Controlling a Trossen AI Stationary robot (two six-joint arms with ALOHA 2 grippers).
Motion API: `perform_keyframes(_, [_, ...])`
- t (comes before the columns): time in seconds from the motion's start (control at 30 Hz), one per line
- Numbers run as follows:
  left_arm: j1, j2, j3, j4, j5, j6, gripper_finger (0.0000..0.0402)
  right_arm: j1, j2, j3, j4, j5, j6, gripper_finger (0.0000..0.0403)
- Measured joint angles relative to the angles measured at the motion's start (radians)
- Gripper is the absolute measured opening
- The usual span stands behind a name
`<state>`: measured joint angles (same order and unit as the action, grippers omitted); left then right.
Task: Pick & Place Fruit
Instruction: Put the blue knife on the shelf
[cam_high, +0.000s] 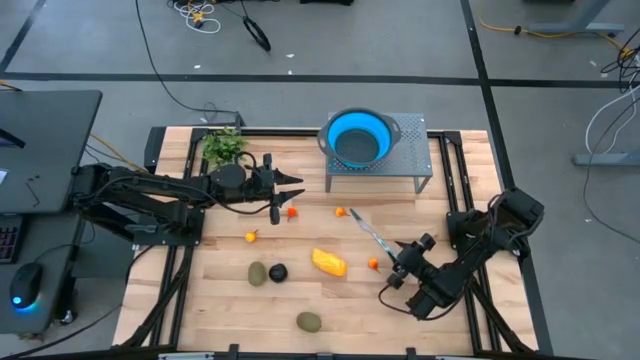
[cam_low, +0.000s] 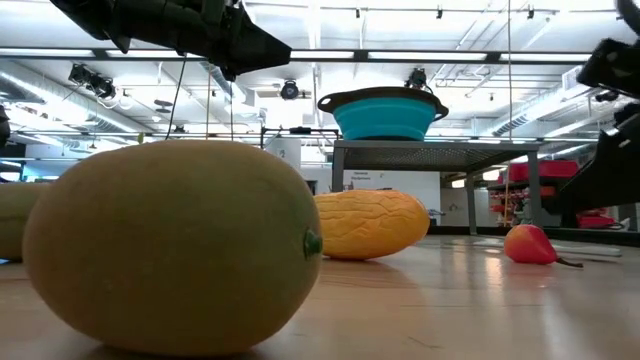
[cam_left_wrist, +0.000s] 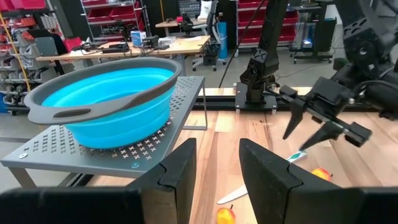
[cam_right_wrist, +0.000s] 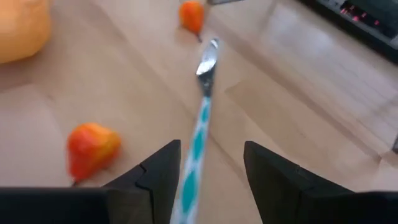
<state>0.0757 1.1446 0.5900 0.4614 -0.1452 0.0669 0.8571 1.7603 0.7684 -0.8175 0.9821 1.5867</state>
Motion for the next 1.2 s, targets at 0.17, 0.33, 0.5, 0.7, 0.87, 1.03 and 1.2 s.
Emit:
perform_keyframes(0.17, [0.000, 0.000, 0.000, 0.000, 0.000, -0.006, 0.0130, 0.015, 0.000, -0.113, 0.117, 0.041, 0.149, 0.0188])
perform_keyframes(0.33, [0.000, 0.000, 0.000, 0.000, 0.000, -0.002, 0.0130, -0.012, 0.000, -0.143, 0.300, 0.057, 0.075, 0.0188])
perform_keyframes(0.5, [0.000, 0.000, 0.000, 0.008, -0.001, 0.002, 0.0130, -0.093, -0.001, -0.123, 0.478, 0.018, -0.219, 0.0188])
perform_keyframes(0.7, [0.000, 0.000, 0.000, 0.000, 0.000, -0.003, 0.0130, -0.144, -0.001, -0.125, 0.452, 0.021, -0.284, 0.0188])
perform_keyframes(0.87, [0.000, 0.000, 0.000, -0.019, 0.000, -0.006, 0.0130, -0.144, -0.001, -0.125, 0.445, 0.032, -0.285, 0.0188])
perform_keyframes(1.03, [0.000, 0.000, 0.000, -0.019, 0.000, -0.007, 0.0130, -0.142, -0.001, -0.161, 0.496, -0.002, -0.266, 0.0188])
perform_keyframes(1.2, [0.000, 0.000, 0.000, -0.016, 0.000, -0.007, 0.0130, -0.139, 0.015, -0.216, 0.613, -0.011, -0.240, 0.0188])
